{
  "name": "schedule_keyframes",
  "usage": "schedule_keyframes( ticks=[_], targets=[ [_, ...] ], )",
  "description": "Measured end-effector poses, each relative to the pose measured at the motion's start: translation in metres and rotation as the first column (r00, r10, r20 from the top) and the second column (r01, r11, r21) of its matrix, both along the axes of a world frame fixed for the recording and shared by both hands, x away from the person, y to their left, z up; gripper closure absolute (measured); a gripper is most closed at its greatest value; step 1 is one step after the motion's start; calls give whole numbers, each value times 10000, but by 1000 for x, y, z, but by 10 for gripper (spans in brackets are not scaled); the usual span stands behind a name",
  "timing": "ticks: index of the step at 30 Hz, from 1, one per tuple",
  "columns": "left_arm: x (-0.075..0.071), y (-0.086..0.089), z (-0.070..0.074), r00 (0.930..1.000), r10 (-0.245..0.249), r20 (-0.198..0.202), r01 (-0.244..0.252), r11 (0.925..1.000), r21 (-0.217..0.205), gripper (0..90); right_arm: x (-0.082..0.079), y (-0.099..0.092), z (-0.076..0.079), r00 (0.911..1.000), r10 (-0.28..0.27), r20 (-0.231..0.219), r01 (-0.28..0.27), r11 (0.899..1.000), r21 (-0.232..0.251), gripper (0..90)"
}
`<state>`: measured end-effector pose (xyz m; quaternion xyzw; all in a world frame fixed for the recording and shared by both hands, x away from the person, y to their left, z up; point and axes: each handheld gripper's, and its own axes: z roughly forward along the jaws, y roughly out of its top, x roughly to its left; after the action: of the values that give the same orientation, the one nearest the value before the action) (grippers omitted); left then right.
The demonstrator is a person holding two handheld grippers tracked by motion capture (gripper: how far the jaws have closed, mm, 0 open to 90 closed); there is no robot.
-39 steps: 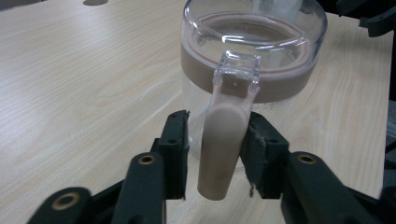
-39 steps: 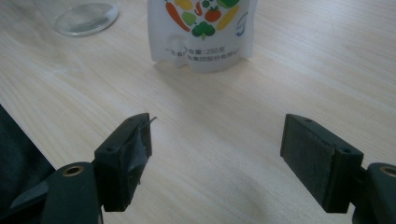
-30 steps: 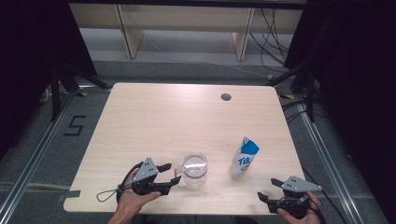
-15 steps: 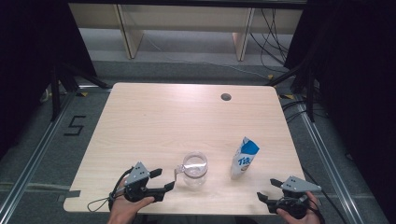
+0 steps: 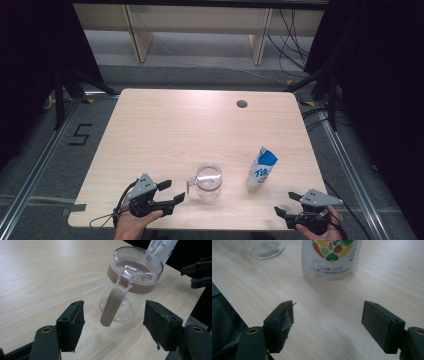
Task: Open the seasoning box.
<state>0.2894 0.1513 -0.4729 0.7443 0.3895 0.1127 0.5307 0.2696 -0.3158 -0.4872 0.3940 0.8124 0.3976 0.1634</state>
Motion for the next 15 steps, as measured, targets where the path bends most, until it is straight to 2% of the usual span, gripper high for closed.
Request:
schedule_keyframes(
  ticks=[1,2,3,4,5,6,7,9,11,12,13,15],
  targets=[
    [-1,0,2,10000,-2,15,2,10000,61,332,0,0,0,10000,27,15,-27,10000,-6,267],
    [0,0,2,9997,-225,134,224,9997,43,345,1,0,-1,9999,149,17,-149,9999,73,273],
    [-1,-1,3,9998,-123,155,122,9999,41,359,-1,2,0,9998,107,-177,-104,9998,142,276],
    [-1,-1,4,9999,-96,79,97,9998,-170,368,-1,2,0,9998,65,-204,-63,9999,113,276],
    [-2,-2,6,10000,-13,63,14,9998,-184,382,-1,2,0,9998,90,-159,-89,9999,75,277],
    [-1,-2,7,9995,-234,231,239,9995,-196,404,1,1,0,9996,267,25,-267,9996,-31,279],
    [-2,-4,8,9997,-165,163,171,9991,-384,427,0,2,0,9994,338,-13,-338,9994,-43,283],
    [-1,-5,14,9987,-310,409,319,9993,-217,471,1,3,0,9989,466,-22,-465,9989,93,287],
    [-1,-8,18,9988,-229,435,241,9993,-283,526,0,3,0,9992,396,84,-395,9992,-88,295],
    [0,-10,19,9984,-232,507,255,9987,-443,558,0,4,0,9991,386,185,-384,9992,-137,296],
    [0,-11,22,9976,-313,624,331,9991,-272,585,0,3,0,9987,427,273,-422,9989,-197,300],
    [0,-15,24,9971,-231,720,249,9994,-239,634,0,5,0,9975,702,2,-702,9975,81,312]
  ],
)
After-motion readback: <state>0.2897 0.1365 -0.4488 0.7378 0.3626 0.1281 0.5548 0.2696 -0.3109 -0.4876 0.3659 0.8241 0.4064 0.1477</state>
